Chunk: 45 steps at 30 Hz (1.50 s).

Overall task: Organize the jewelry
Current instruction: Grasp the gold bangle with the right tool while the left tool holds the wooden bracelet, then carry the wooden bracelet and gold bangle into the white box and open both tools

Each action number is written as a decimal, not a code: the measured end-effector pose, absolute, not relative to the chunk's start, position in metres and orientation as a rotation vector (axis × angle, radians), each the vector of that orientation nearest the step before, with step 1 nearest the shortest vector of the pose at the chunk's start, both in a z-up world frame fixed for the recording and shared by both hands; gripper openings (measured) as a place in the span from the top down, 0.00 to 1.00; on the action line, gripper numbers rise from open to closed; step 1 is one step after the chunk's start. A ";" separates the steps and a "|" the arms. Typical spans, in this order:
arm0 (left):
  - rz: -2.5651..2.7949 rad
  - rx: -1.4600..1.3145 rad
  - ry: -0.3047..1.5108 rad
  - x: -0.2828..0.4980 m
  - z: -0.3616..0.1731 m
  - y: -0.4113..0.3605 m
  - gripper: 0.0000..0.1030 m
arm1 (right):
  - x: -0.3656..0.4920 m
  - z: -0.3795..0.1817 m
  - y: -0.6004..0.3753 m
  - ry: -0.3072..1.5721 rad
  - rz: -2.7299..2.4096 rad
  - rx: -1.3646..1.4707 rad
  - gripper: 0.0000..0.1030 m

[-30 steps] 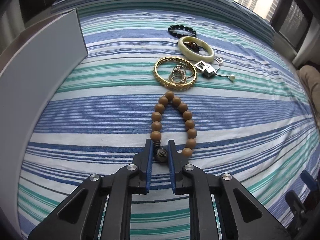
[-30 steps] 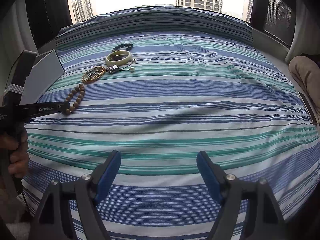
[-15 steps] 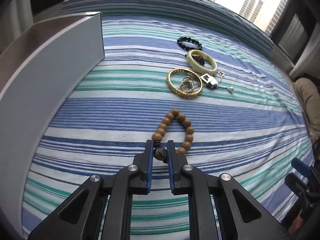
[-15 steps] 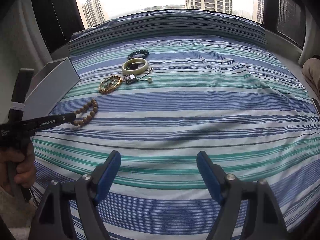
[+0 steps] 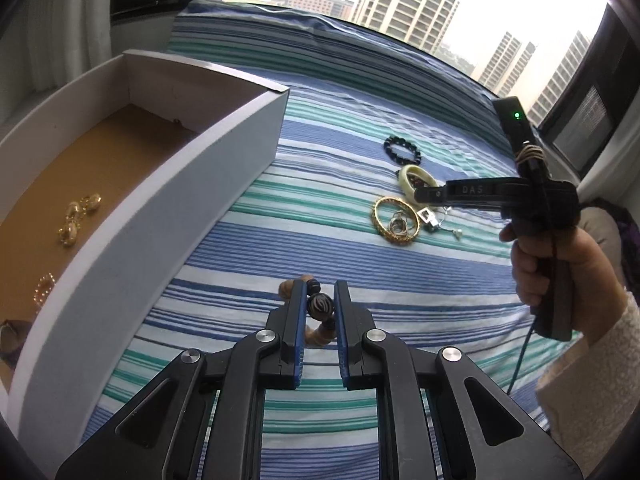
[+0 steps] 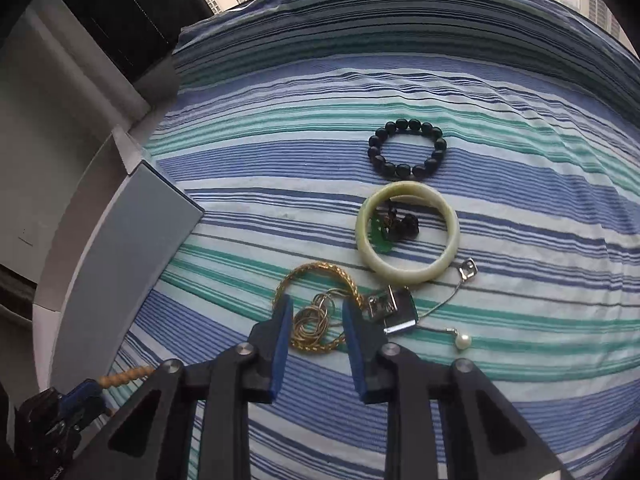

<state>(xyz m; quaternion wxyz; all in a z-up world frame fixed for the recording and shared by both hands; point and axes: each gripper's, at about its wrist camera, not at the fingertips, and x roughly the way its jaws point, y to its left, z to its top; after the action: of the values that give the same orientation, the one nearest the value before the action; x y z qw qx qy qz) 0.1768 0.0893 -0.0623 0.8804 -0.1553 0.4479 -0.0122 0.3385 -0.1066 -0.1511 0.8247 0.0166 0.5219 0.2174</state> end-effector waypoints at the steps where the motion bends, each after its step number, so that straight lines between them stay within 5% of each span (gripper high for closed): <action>1: -0.022 -0.333 0.932 0.174 -0.062 0.094 0.89 | 0.348 -0.157 -0.099 1.126 0.449 -0.013 0.82; 11: -0.014 -0.366 0.952 0.161 -0.069 0.113 0.89 | 0.370 -0.185 -0.069 1.184 0.436 -0.209 0.84; 15: -0.020 -0.367 0.945 0.157 -0.065 0.112 0.89 | 0.367 -0.181 -0.067 1.170 0.439 -0.213 0.95; 33: -0.105 -0.396 0.845 0.125 0.001 0.104 0.89 | 0.258 -0.093 -0.081 0.982 0.580 -0.059 0.95; 45: 0.050 -0.447 0.697 0.059 0.079 0.212 0.89 | 0.203 -0.019 -0.014 0.859 0.784 -0.012 0.95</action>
<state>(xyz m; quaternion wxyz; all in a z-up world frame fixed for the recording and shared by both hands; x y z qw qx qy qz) 0.0593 0.2117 0.0793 0.9153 -0.2170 0.3384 0.0243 0.2027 -0.0141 -0.0193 0.8356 -0.0057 0.4055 0.3704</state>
